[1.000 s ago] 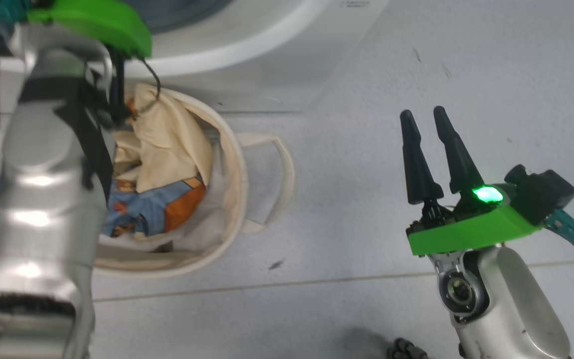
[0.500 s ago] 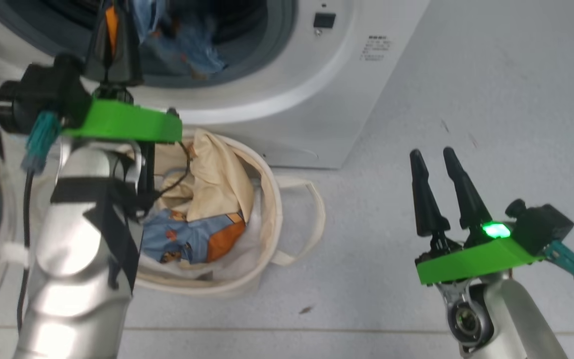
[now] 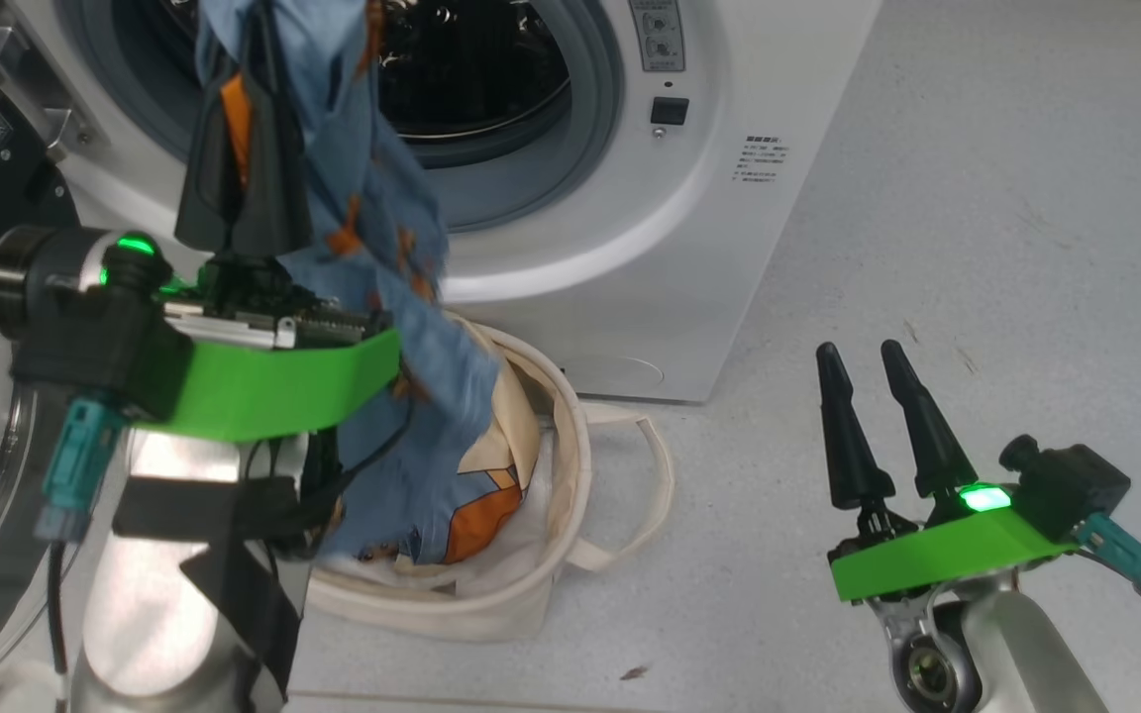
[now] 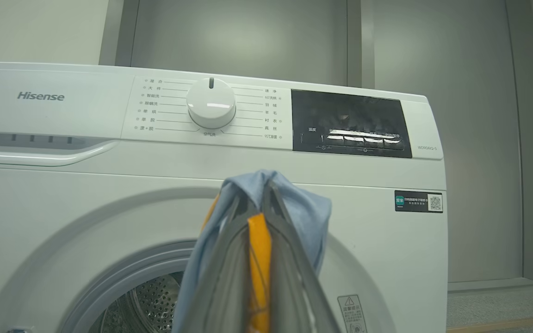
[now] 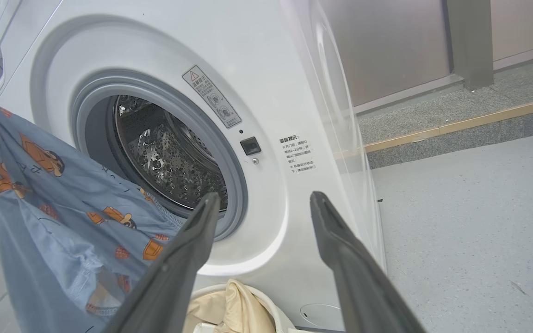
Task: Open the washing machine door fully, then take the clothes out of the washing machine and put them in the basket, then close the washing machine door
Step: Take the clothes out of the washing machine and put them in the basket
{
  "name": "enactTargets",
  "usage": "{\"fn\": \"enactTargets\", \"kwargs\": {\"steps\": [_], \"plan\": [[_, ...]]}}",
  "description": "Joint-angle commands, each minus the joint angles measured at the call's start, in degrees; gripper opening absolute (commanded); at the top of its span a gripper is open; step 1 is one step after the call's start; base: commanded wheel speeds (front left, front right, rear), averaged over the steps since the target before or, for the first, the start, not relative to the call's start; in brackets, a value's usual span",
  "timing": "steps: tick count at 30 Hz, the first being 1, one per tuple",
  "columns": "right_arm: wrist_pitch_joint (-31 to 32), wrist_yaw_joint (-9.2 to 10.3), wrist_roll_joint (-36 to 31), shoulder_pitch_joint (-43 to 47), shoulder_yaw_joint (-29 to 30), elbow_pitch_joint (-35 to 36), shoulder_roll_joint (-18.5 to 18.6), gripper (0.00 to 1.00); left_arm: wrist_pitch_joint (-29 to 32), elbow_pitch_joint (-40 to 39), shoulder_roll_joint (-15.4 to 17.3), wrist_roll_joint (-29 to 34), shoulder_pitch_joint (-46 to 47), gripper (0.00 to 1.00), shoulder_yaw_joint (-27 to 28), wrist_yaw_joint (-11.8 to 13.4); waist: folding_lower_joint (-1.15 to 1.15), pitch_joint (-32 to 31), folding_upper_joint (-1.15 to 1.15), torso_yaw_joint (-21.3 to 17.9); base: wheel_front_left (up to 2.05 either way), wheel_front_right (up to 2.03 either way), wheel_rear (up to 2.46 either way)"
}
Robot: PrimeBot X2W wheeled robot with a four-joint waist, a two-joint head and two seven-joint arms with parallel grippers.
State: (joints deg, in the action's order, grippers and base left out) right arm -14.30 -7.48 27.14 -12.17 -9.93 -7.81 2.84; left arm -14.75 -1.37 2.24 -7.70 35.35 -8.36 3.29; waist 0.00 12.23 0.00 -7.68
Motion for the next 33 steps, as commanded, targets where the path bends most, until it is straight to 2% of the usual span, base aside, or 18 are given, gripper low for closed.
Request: {"fn": "enactTargets", "kwargs": {"steps": [1, 6, 13, 24, 33], "plan": [[-0.70, -0.01, -0.72, 0.30, -0.91, 1.65, 0.04, 1.00, -0.25, -2.83, 0.77, 0.59, 0.36, 0.00, 0.82, 0.28, 0.00, -0.36, 0.00, 0.29, 0.00, 0.00, 0.00], [-0.70, -0.01, -0.79, 0.73, -0.94, 1.40, 0.04, 1.00, -0.25, -3.67, 0.71, 0.79, -1.55, 0.00, 0.36, 0.72, 0.00, -1.13, 0.00, 0.53, 0.00, 0.00, 0.00], [-0.70, -0.01, -0.77, 0.99, -1.06, 1.41, 0.04, 1.00, -0.25, -0.57, 0.68, 0.70, -4.28, 0.00, 0.51, 0.83, 0.00, -1.13, 0.00, 0.45, 0.00, 0.00, 0.00], [-0.70, -0.01, -0.64, 0.05, -1.10, 1.83, 0.04, 1.00, -0.25, 13.64, 1.81, 2.51, -6.58, 0.00, 2.46, -0.26, 0.00, 2.06, 0.00, -0.42, 0.00, 0.00, 0.00], [-0.70, -0.01, -0.71, -1.25, -1.01, 2.53, 0.04, 1.00, -0.25, 22.44, 1.50, 3.88, -5.11, 0.00, 1.24, -1.27, 0.00, 6.34, 0.00, -1.26, 0.00, 0.00, 0.00]]}}
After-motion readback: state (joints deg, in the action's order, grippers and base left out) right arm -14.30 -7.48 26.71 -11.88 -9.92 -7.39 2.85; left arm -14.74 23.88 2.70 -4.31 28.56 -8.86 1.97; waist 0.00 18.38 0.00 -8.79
